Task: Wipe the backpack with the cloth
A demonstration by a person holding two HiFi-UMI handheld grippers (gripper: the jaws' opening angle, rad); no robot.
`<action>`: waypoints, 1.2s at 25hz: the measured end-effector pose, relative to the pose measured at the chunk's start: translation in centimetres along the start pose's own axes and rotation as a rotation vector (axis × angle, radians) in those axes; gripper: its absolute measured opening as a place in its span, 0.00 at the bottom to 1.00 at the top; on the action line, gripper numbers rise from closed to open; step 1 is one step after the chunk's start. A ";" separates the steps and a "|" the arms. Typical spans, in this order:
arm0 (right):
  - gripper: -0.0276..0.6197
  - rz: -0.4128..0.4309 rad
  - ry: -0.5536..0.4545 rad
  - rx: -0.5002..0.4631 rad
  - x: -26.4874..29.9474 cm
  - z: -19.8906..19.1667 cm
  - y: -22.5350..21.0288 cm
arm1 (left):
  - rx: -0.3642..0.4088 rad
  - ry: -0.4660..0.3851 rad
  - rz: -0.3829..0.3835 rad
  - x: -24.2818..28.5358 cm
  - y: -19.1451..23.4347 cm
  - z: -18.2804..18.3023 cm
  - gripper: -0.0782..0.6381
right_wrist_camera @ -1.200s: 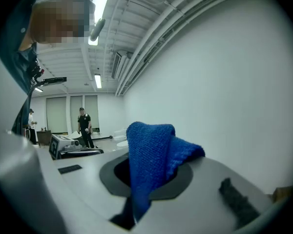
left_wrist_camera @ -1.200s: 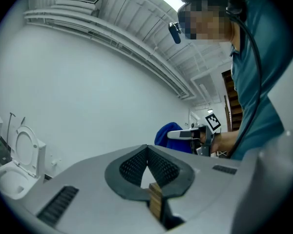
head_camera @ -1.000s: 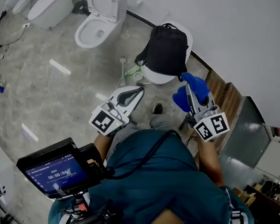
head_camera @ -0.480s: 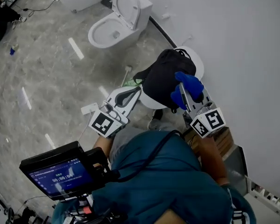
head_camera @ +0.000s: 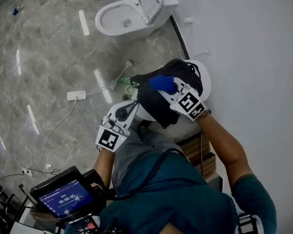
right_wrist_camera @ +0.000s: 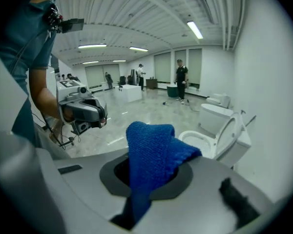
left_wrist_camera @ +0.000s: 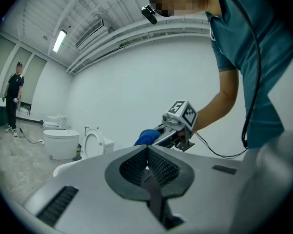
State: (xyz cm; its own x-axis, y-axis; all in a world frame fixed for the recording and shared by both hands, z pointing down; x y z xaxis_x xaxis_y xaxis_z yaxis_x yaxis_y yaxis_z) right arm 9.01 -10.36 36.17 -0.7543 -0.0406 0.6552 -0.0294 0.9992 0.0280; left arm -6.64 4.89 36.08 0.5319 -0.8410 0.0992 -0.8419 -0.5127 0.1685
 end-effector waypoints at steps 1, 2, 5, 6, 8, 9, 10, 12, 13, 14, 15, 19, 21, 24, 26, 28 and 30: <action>0.08 0.052 0.006 0.001 3.0 -1.3 -0.9 | 0.002 0.018 0.021 0.4 0.5 -1.5 0.12; 0.08 0.101 0.019 0.009 6.3 -2.6 -1.8 | -0.012 0.032 0.044 0.8 1.2 -2.9 0.12; 0.08 0.273 0.169 -0.002 16.4 -7.2 -2.9 | -0.102 0.050 0.125 1.3 3.4 -6.5 0.12; 0.08 0.351 0.260 -0.029 19.5 -9.2 -2.5 | -0.133 0.053 0.150 1.4 3.9 -7.7 0.12; 0.08 0.524 0.462 -0.106 24.9 -13.7 -0.7 | -0.191 0.075 0.191 1.2 4.7 -10.5 0.12; 0.08 0.608 0.561 -0.150 27.1 -16.0 0.2 | -0.212 0.095 0.205 1.3 5.2 -12.1 0.12; 0.08 0.686 0.653 -0.187 29.0 -18.1 0.7 | -0.226 0.111 0.215 1.5 6.0 -13.7 0.12; 0.08 0.795 0.812 -0.200 31.1 -20.8 0.4 | -0.247 0.120 0.228 2.0 7.5 -15.9 0.12; 0.08 0.821 0.870 -0.166 31.3 -21.1 -0.1 | -0.259 0.118 0.235 2.0 7.8 -16.3 0.12; 0.08 0.835 0.919 -0.124 31.1 -21.1 -1.1 | -0.268 0.116 0.243 1.8 7.8 -16.5 0.12; 0.08 0.839 0.965 -0.091 30.6 -21.0 -2.3 | -0.274 0.115 0.249 1.7 7.8 -16.5 0.12; 0.08 0.760 1.083 0.010 28.0 -22.1 -8.8 | -0.286 0.105 0.254 1.7 7.2 -16.3 0.12; 0.08 0.733 1.088 -0.014 28.0 -22.3 -9.2 | -0.290 0.091 0.259 1.6 7.1 -16.3 0.12; 0.08 0.795 1.031 -0.126 30.3 -21.8 -4.1 | -0.295 0.100 0.257 1.5 6.8 -16.5 0.12; 0.08 0.864 1.019 -0.192 31.8 -21.2 0.3 | -0.297 0.107 0.256 1.5 6.8 -16.6 0.12; 0.08 0.909 1.035 -0.310 32.9 -20.8 3.1 | -0.295 0.114 0.264 1.1 7.0 -16.6 0.12; 0.08 0.916 1.064 -0.369 33.0 -20.7 2.8 | -0.285 0.124 0.273 0.6 7.3 -16.6 0.12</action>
State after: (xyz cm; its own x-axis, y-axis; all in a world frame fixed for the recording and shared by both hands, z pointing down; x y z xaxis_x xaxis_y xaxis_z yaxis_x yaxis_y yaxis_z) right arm -2.36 -8.99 73.50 0.4242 0.4531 0.7840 0.4774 0.6238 -0.6189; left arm -10.95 3.46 53.65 0.3139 -0.9033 0.2923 -0.9039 -0.1902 0.3831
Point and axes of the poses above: the fingertips, and each gripper's own axes: x forward along the fingers, y to its left, z out of its top, the point moved 9 cm from there along -x, backward along the fingers, and after that the axes turned 3 degrees about -x, right-handed, at the moved point
